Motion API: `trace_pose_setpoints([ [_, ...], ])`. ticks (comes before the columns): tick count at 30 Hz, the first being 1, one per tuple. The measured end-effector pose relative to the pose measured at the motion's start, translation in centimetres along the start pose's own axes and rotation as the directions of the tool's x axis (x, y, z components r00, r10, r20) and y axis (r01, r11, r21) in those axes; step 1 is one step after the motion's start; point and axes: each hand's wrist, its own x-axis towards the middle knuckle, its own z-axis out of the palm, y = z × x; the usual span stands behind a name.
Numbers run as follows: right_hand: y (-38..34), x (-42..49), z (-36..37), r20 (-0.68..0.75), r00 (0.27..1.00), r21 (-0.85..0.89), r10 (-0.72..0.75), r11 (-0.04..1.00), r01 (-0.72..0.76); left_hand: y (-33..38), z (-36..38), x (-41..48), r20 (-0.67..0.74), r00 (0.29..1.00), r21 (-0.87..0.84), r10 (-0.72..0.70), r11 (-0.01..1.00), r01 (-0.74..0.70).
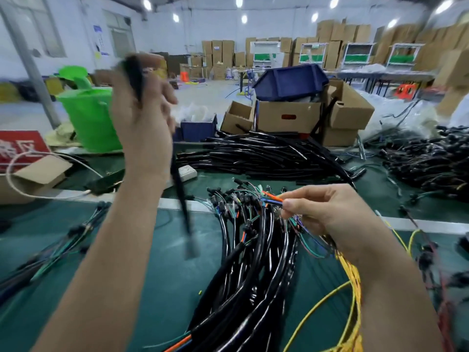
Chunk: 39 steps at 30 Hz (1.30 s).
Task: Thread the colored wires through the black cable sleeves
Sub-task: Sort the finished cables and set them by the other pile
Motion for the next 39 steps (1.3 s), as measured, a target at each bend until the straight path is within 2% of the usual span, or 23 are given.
trace_pose_setpoints([
  [1, -0.2, -0.3, -0.1, 0.027, 1.000, -0.002, 0.007, 1.000, -0.007, 0.2, -0.2, -1.2, 0.130, 0.991, 0.158, 0.017, 0.987, -0.038],
  [2, -0.4, -0.6, -0.2, 0.056, 0.998, 0.008, 0.011, 1.000, -0.012, 0.3, -0.3, -2.6, 0.301, 0.954, 0.262, -0.015, 0.963, -0.067],
  [4, -0.8, -1.2, -0.5, 0.086, 0.996, 0.027, 0.013, 1.000, -0.016, -0.1, -0.1, -5.2, 0.578, 0.797, 0.355, -0.174, 0.933, -0.054],
  [5, -1.1, -1.4, -0.6, 0.084, 0.996, 0.030, 0.006, 1.000, -0.009, -0.5, 0.2, -6.4, 0.645, 0.724, 0.380, -0.244, 0.925, -0.026],
  [6, -1.3, -1.7, -0.6, 0.076, 0.997, 0.034, -0.006, 0.999, 0.004, -0.8, 0.6, -7.3, 0.675, 0.678, 0.401, -0.292, 0.916, -0.004],
  [9, -2.0, -2.1, -0.5, 0.020, 0.998, 0.067, -0.064, 0.996, 0.063, -1.0, 1.6, -8.3, 0.715, 0.598, 0.415, -0.362, 0.908, 0.053],
  [12, -2.5, -2.3, 0.0, -0.064, 0.989, 0.089, -0.130, 0.987, 0.135, -0.8, 1.9, -8.3, 0.758, 0.538, 0.371, -0.369, 0.922, 0.110],
  [16, -2.6, -2.1, 0.8, -0.128, 0.977, 0.079, -0.173, 0.980, 0.183, -0.2, 1.9, -7.9, 0.792, 0.511, 0.273, -0.332, 0.943, 0.190],
  [20, -2.5, -2.3, 1.3, -0.075, 0.973, 0.038, -0.218, 0.974, 0.222, -0.4, 1.5, -7.6, 0.802, 0.521, 0.222, -0.292, 0.956, 0.193],
  [26, -2.8, -2.5, 1.4, -0.084, 0.928, 0.036, -0.362, 0.930, 0.366, -0.2, 1.7, -7.7, 0.791, 0.515, 0.188, -0.329, 0.933, 0.308],
  [32, -2.6, -2.4, 1.2, -0.093, 0.928, 0.037, -0.361, 0.930, 0.365, 0.3, 1.8, -7.9, 0.792, 0.501, 0.207, -0.349, 0.925, 0.318],
  [39, -2.5, -2.2, 1.5, -0.114, 0.923, -0.071, -0.367, 0.930, 0.361, 0.5, 1.5, -7.8, 0.796, 0.487, 0.244, -0.359, 0.927, 0.285],
])
